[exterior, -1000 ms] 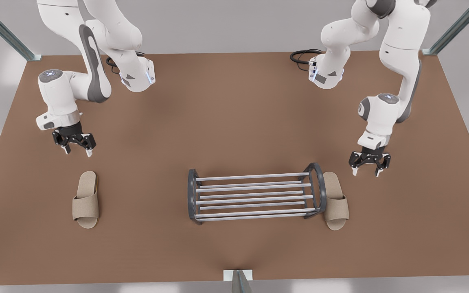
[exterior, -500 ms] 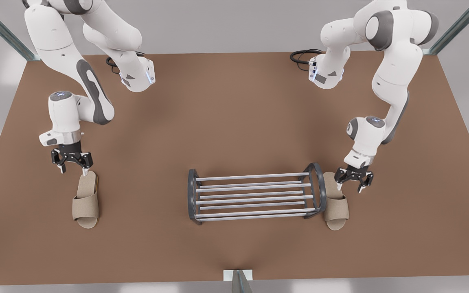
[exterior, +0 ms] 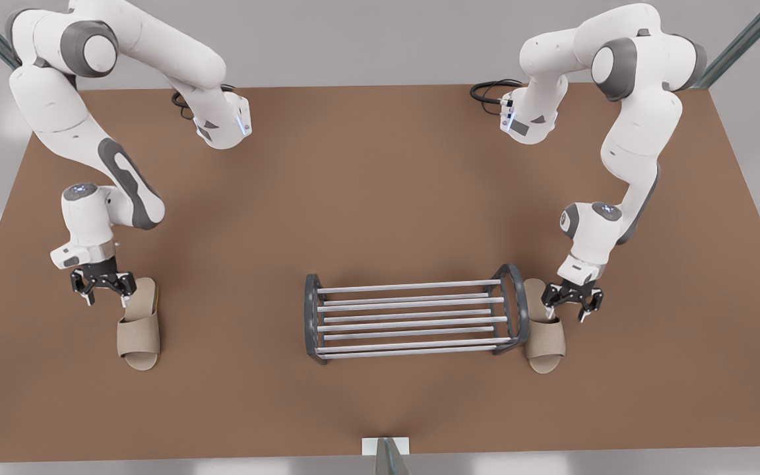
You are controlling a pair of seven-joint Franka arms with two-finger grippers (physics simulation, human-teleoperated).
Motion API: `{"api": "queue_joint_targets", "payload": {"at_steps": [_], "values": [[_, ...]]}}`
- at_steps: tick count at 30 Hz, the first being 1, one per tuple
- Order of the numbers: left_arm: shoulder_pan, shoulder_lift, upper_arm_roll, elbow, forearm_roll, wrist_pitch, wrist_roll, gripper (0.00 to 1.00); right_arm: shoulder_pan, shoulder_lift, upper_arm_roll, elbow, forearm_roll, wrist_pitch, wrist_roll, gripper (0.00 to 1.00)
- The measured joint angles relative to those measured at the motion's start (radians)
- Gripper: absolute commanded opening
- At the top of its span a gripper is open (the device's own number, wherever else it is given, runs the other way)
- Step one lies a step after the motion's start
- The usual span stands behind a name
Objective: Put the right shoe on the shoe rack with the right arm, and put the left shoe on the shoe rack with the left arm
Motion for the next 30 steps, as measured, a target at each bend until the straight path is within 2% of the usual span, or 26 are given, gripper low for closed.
{"api": "queue_joint_targets", "payload": {"at_steps": [6, 8, 10, 13, 16, 17, 22, 25, 30], "values": [[-0.002, 0.03, 0.0, 0.029, 0.001, 0.0, 0.0, 0.98, -0.003, 0.048, 0.015, 0.037, -0.069, 0.003, -0.009, 1.0], [-0.003, 0.034, 0.0, 0.034, 0.001, 0.0, 0.0, 0.91, 0.002, 0.062, 0.015, 0.05, -0.078, 0.004, -0.012, 1.0], [-0.004, 0.035, 0.0, 0.036, 0.0, 0.0, 0.0, 0.91, 0.009, 0.09, 0.015, 0.076, -0.083, 0.004, -0.014, 1.0], [-0.006, 0.041, 0.0, 0.047, 0.0, 0.001, 0.0, 0.74, 0.011, 0.118, 0.015, 0.103, -0.089, 0.004, -0.017, 1.0], [-0.007, 0.048, 0.0, 0.058, 0.003, 0.0, 0.0, 0.66, 0.007, 0.122, 0.015, 0.107, -0.096, 0.005, -0.02, 1.0], [-0.007, 0.049, 0.0, 0.059, 0.003, 0.0, 0.0, 0.58, 0.003, 0.122, 0.015, 0.107, -0.098, 0.005, -0.021, 1.0], [0.001, 0.047, 0.0, 0.06, 0.007, 0.0, 0.0, 0.38, -0.009, 0.136, 0.013, 0.116, -0.123, 0.005, -0.024, 1.0], [0.004, 0.045, 0.0, 0.061, 0.004, 0.001, 0.001, 0.21, -0.01, 0.149, 0.012, 0.127, -0.132, 0.005, -0.026, 1.0], [-0.001, 0.022, -0.003, 0.106, -0.003, -0.004, -0.004, 0.21, -0.006, 0.156, 0.013, 0.139, -0.137, 0.005, -0.028, 1.0]]}}
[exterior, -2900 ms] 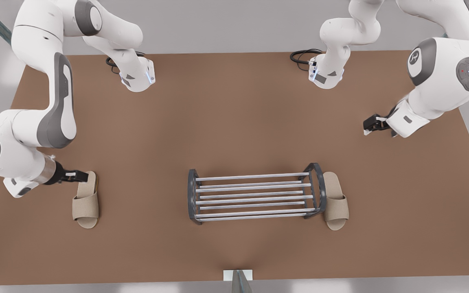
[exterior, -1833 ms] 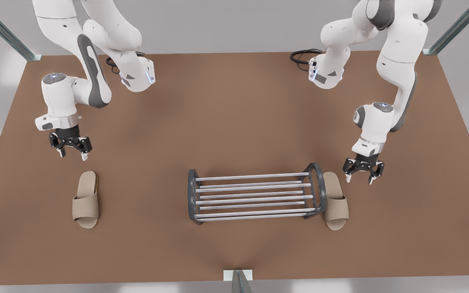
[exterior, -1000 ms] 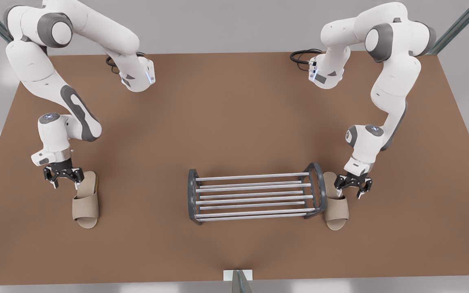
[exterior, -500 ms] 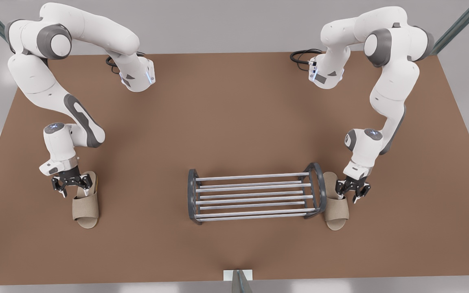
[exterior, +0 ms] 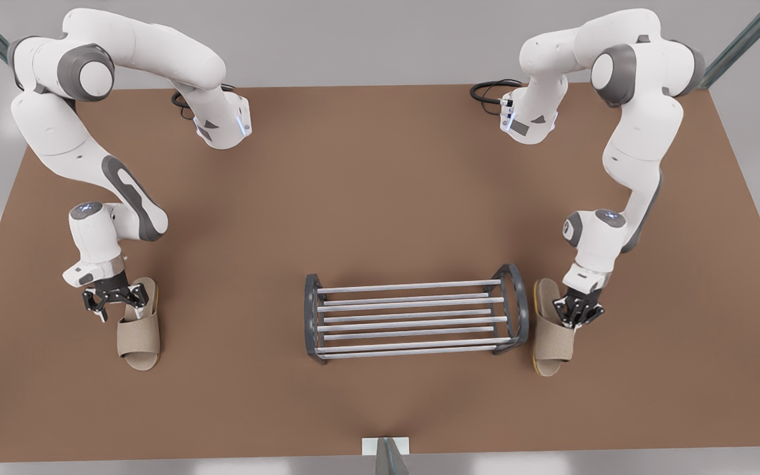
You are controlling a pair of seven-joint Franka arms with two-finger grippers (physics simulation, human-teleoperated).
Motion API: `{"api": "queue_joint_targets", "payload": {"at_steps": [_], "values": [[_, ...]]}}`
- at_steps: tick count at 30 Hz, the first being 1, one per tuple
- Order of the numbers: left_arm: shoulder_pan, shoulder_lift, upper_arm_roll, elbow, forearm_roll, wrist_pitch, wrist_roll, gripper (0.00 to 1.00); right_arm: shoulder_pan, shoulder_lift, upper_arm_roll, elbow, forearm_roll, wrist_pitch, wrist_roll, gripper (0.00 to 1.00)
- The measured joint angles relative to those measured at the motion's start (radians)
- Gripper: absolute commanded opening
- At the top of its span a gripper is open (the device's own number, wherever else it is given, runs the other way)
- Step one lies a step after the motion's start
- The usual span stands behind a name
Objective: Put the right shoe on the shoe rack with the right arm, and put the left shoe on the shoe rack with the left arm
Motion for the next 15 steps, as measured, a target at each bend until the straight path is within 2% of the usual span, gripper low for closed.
{"api": "queue_joint_targets", "payload": {"at_steps": [8, 11, 15], "values": [[0.036, -0.188, -0.028, 0.291, 0.006, -0.342, -0.018, 0.21, 0.018, -0.004, 0.003, 0.006, 0.005, -0.001, 0.002, 1.0], [0.028, -0.229, -0.082, 0.402, 0.001, -0.489, -0.029, 0.21, 0.026, 0.001, 0.002, 0.012, 0.006, -0.001, 0.003, 1.0], [-0.131, -0.234, -0.103, 0.6, 0.03, -0.72, -0.083, 0.21, 0.028, 0.003, 0.002, 0.015, 0.007, -0.001, 0.004, 1.0]]}}
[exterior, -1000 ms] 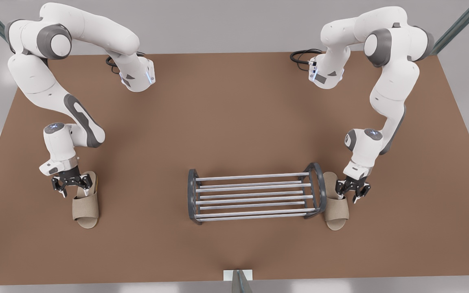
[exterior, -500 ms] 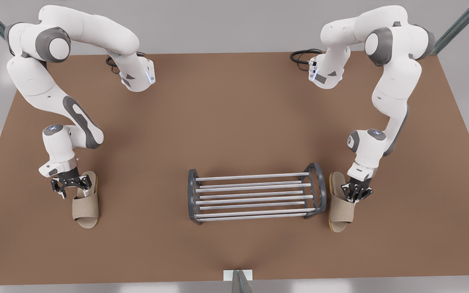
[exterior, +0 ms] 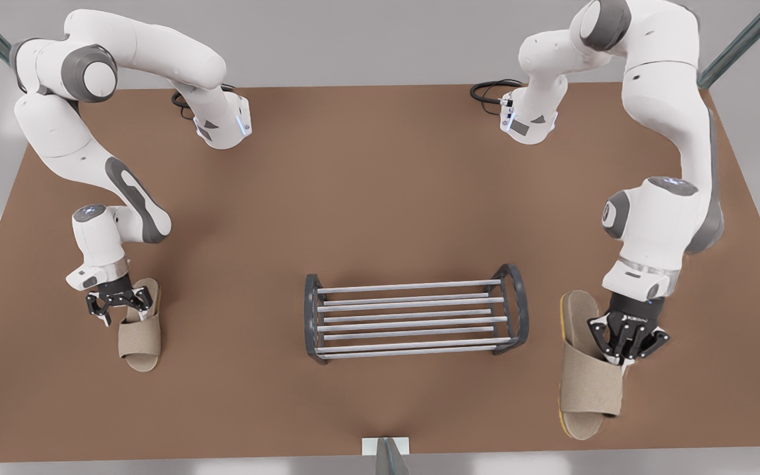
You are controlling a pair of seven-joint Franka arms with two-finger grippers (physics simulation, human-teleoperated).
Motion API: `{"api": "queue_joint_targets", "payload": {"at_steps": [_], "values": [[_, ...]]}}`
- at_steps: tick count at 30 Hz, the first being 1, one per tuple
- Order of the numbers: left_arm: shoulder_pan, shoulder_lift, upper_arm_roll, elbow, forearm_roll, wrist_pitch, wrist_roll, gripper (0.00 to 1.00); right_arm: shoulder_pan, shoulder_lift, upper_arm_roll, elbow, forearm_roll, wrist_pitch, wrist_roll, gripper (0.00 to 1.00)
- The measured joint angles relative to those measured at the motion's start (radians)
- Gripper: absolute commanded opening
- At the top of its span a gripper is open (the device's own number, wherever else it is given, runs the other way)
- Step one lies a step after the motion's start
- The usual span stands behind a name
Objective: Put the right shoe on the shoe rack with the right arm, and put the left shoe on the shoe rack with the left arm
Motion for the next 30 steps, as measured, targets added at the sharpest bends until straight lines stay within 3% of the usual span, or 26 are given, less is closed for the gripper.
{"api": "queue_joint_targets", "payload": {"at_steps": [8, 17, 19, 20, 22, 23, 26, 27, 28, 30], "values": [[-0.361, 0.064, 0.004, 0.176, 0.377, -0.409, -0.269, 0.21, -0.004, 0.042, 0.0, 0.062, -0.001, 0.0, 0.001, 1.0], [-0.339, -0.053, 0.0, -0.182, 0.663, -0.506, -0.629, 0.21, 0.001, 0.073, 0.0, 0.091, -0.001, 0.0, 0.002, 0.99], [-0.334, -0.058, -0.001, -0.225, 0.699, -0.488, -0.698, 0.21, 0.001, 0.074, 0.0, 0.091, -0.001, 0.0, 0.002, 0.71], [-0.336, -0.056, -0.001, -0.234, 0.714, -0.48, -0.732, 0.21, 0.0, 0.075, 0.0, 0.092, 0.0, 0.0, 0.002, 0.49], [-0.34, -0.05, -0.001, -0.245, 0.733, -0.463, -0.795, 0.21, -0.005, 0.077, 0.0, 0.091, -0.001, 0.0, 0.004, 0.27], [-0.342, -0.048, -0.001, -0.248, 0.739, -0.456, -0.825, 0.21, -0.007, 0.077, 0.001, 0.091, -0.002, 0.001, 0.006, 0.21], [-0.344, -0.04, -0.002, -0.257, 0.759, -0.434, -0.908, 0.21, -0.015, 0.076, 0.002, 0.088, -0.005, 0.002, 0.011, 0.21], [-0.343, -0.039, -0.001, -0.263, 0.769, -0.429, -0.933, 0.29, -0.019, 0.074, 0.001, 0.086, -0.004, 0.002, 0.011, 0.21], [-0.344, -0.04, -0.001, -0.27, 0.777, -0.423, -0.956, 1.0, -0.022, 0.07, 0.001, 0.084, -0.004, 0.002, 0.012, 0.21], [-0.345, -0.053, -0.005, -0.31, 0.798, -0.416, -0.998, 1.0, -0.025, 0.063, 0.001, 0.079, -0.004, 0.002, 0.013, 0.21]]}}
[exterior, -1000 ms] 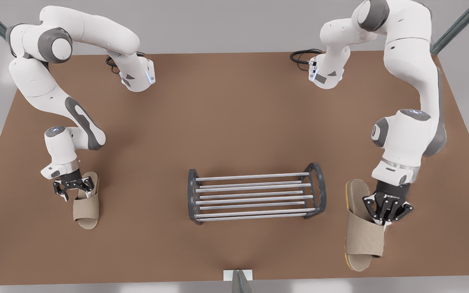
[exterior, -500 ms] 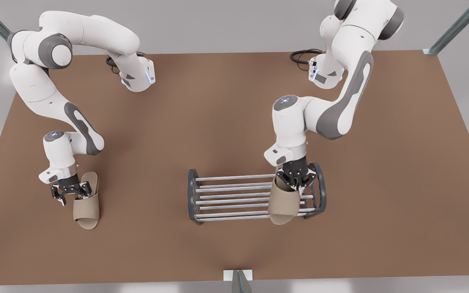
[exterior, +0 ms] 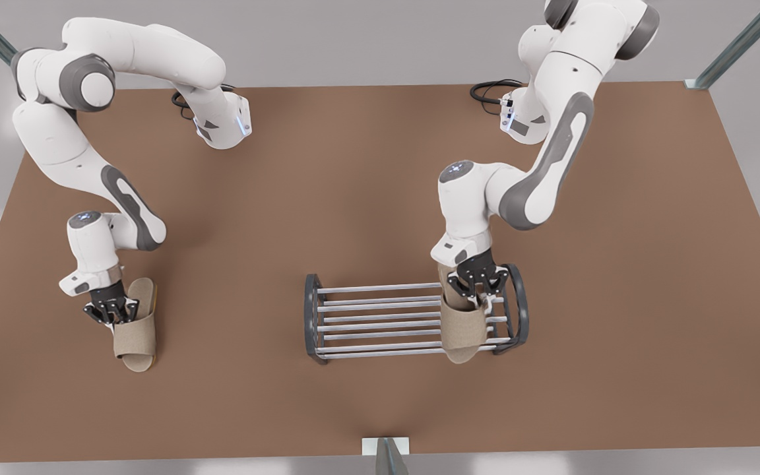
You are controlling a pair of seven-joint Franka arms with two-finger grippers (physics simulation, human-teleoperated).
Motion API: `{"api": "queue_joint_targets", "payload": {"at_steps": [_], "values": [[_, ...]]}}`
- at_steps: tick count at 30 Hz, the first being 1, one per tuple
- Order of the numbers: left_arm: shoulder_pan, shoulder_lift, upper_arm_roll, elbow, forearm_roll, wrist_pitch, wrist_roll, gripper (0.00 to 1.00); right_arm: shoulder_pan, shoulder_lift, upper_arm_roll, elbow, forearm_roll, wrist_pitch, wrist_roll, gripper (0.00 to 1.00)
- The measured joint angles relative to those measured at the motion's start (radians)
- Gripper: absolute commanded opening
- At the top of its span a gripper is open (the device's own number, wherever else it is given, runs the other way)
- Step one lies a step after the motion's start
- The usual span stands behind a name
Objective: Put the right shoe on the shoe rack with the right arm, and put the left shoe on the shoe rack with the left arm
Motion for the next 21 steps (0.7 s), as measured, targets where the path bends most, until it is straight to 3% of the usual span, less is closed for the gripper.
{"api": "queue_joint_targets", "payload": {"at_steps": [3, 6, 9, 11, 14, 15, 17, 21], "values": [[0.0, -0.052, -0.014, -0.077, 0.015, 0.005, -0.055, 1.0, -0.001, -0.013, 0.0, -0.008, 0.0, 0.0, 0.004, 0.21], [0.01, -0.168, -0.104, -0.089, -0.05, -0.047, -0.095, 1.0, 0.001, -0.041, 0.003, -0.017, 0.0, 0.0, 0.013, 0.21], [0.019, -0.233, -0.163, 0.101, -0.272, -0.201, -0.082, 1.0, 0.003, -0.086, 0.021, -0.023, 0.0, -0.002, 0.029, 0.21], [0.148, -0.236, -0.168, 0.19, -0.437, -0.311, -0.005, 1.0, 0.001, -0.14, 0.041, -0.021, 0.0, -0.031, 0.043, 0.21], [0.377, -0.078, -0.158, 0.508, -0.658, -0.54, 0.145, 1.0, -0.003, -0.252, 0.089, -0.002, 0.0, -0.131, 0.076, 0.21], [0.354, -0.068, -0.04, 0.564, -0.75, -0.618, 0.194, 1.0, -0.004, -0.301, 0.12, 0.019, 0.0, -0.186, 0.091, 0.21], [0.318, -0.211, 0.115, 0.392, -0.901, -0.661, 0.284, 1.0, -0.017, -0.375, 0.194, 0.095, 0.005, -0.324, 0.119, 0.21], [0.29, -0.242, 0.161, 0.325, -1.037, -0.7, 0.432, 1.0, -0.029, -0.408, 0.348, 0.336, 0.071, -0.671, 0.166, 0.21]]}}
